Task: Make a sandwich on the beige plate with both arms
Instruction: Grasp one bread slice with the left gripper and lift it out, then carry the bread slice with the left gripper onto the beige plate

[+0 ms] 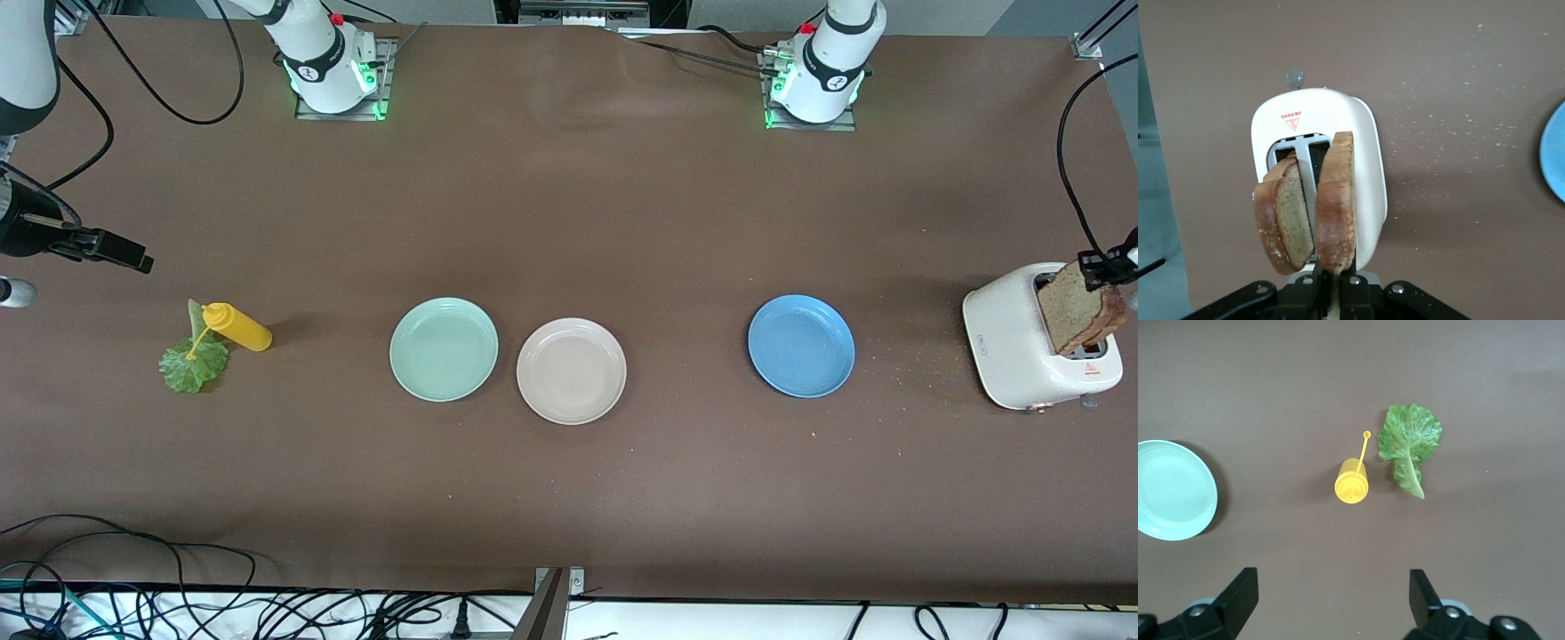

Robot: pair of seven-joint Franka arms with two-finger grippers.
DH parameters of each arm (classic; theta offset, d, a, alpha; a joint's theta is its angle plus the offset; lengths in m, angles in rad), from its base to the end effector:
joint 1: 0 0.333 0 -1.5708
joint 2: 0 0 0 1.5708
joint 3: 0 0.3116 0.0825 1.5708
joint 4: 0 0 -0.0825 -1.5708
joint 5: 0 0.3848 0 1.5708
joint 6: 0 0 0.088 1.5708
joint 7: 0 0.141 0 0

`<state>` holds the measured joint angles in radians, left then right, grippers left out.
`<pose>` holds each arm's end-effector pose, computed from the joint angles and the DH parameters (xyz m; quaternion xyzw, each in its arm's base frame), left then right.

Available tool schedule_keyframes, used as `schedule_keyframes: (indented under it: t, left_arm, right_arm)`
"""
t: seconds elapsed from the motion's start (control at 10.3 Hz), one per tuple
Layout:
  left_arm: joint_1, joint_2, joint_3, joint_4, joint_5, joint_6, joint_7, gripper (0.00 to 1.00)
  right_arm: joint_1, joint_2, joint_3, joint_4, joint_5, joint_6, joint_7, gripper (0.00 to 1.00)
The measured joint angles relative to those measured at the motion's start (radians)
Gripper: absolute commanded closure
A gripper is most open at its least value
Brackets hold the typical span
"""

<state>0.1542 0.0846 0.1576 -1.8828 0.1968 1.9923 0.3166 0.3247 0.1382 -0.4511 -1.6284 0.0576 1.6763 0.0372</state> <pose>0.5540 0.1959 0.4277 -0.9944 0.0418 0.0178 0.0959 0.5886 -0.0551 0.4955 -0.9956 0.0850 0.0382 0.0001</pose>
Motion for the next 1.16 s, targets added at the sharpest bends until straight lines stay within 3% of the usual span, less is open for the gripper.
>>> schedule_keyframes:
  t: [0.49,0.78,1.16]
  left_arm:
    - [-0.104,-0.040,-0.005,0.019,-0.335,-0.164,-0.059,1.00]
    - [-0.218,-0.028,-0.015,-0.009,-0.524,-0.189,-0.163,1.00]
    - [-0.301,0.036,-0.017,-0.054,-0.973,-0.193,-0.098,1.00]
  right_arm:
    - [-0.001,0.000,-0.001,0.000,0.000,0.000,0.000,0.00]
    - [-0.002,0.000,-0.002,0.000,0.000,0.000,-0.001,0.00]
    - [-0.003,0.000,-0.002,0.000,0.000,0.000,-0.001,0.00]
